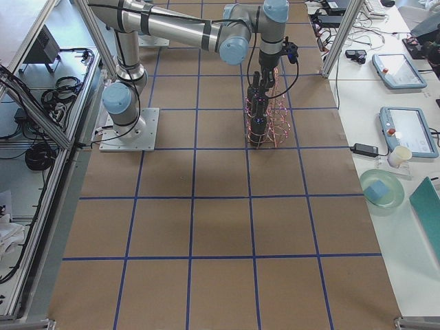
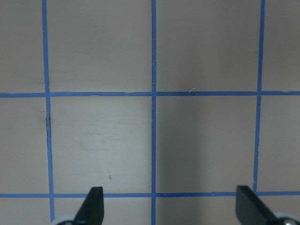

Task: Place wine into wine basket
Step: 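Open the right gripper to release the bottle in the rack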

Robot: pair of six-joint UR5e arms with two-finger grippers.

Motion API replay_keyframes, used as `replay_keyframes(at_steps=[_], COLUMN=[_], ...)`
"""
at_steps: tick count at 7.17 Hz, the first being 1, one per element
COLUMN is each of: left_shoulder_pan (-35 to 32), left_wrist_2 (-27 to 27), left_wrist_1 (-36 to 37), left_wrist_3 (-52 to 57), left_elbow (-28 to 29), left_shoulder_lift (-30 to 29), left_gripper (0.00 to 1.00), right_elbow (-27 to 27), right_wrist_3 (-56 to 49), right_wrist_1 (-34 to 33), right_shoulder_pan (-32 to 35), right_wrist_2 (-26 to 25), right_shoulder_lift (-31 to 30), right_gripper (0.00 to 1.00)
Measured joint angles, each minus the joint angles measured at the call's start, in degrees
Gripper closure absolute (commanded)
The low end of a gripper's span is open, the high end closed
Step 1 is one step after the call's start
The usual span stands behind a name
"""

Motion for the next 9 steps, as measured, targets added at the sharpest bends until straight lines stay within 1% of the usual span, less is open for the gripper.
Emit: replay_keyframes(at_steps=[2,4,6,7,8,9], left_shoulder_pan=[0.0,0.0,0.0,0.0,0.0,0.0], left_wrist_2=[-0.1,-0.1,-0.1,-0.1,-0.1,-0.2], left_wrist_1=[0.0,0.1,0.1,0.1,0.1,0.1], left_wrist_3=[0.0,-0.1,-0.1,-0.1,-0.1,-0.1], left_elbow=[0.0,0.0,0.0,0.0,0.0,0.0], left_shoulder_lift=[-0.1,-0.2,-0.2,-0.3,-0.3,-0.3], left_gripper=[0.00,0.00,0.00,0.00,0.00,0.00], right_elbow=[0.3,0.8,0.9,0.9,0.6,0.0], right_wrist_3=[0.0,0.0,-0.1,0.0,0.3,1.0], right_wrist_1=[-0.7,-1.5,-3.0,-3.7,-3.0,-0.1], right_shoulder_pan=[0.0,0.0,0.0,0.0,0.0,0.0], right_wrist_2=[0.0,-0.3,-0.2,-0.2,-0.2,-0.2], right_shoulder_lift=[0.8,1.0,0.4,-1.0,-3.7,-7.2], right_gripper=[0.83,0.01,0.00,0.00,0.00,0.00])
